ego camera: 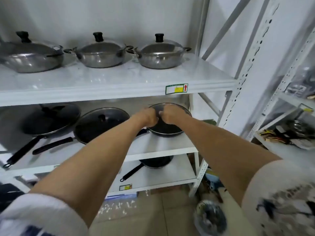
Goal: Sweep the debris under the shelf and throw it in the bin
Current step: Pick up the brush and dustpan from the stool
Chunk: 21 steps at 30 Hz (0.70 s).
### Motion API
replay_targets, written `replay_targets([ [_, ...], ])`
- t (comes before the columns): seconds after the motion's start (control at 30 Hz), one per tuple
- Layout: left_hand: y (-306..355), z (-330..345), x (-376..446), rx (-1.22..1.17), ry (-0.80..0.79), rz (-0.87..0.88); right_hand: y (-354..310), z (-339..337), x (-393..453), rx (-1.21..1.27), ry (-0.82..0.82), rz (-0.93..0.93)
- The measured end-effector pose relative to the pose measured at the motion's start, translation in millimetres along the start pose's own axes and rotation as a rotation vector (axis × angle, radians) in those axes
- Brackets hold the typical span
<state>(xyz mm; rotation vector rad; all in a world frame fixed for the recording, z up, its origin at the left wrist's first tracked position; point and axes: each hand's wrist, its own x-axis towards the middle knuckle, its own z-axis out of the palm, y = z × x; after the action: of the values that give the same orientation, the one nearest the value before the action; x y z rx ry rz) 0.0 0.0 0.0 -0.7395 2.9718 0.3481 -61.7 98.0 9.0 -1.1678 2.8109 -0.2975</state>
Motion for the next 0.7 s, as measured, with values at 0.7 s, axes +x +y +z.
replay_targets([
  [0.7, -32, 115, 29, 0.2, -0.276, 0.117, 18, 128, -14, 0.198, -0.2, 0.335],
])
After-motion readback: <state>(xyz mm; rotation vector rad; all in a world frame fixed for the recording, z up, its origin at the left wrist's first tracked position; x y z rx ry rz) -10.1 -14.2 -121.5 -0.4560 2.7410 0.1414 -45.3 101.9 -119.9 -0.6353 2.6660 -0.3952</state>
